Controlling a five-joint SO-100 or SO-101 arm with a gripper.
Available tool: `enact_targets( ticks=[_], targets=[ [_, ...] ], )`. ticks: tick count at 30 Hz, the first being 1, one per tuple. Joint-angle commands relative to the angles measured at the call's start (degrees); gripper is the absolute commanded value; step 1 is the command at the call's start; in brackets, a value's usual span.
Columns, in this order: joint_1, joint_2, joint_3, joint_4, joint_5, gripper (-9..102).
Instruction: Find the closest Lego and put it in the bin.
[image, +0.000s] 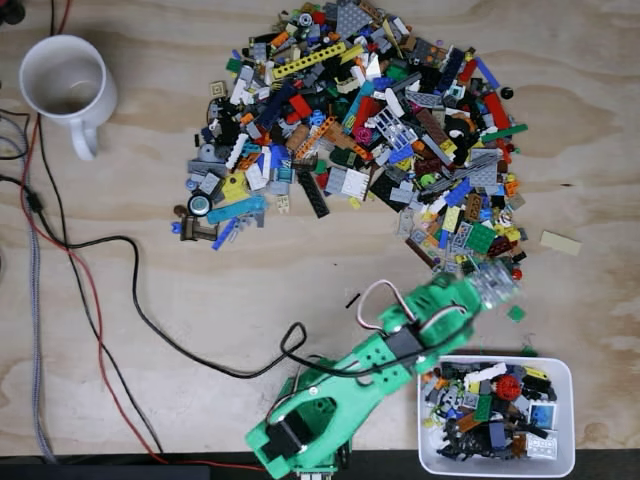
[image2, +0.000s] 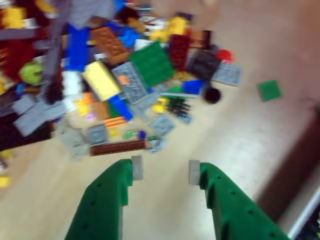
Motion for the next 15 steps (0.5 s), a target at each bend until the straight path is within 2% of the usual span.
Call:
enact_targets(
  ticks=[1, 7, 15],
  targets=[
    [-26.2, 15.8, 12.0, -4.9, 1.2, 16],
    [-41.5, 18.3, 13.7, 0.4, 7.9, 16],
    [-43.9, 19.1, 14.8, 2.1, 9.1, 16]
  ],
)
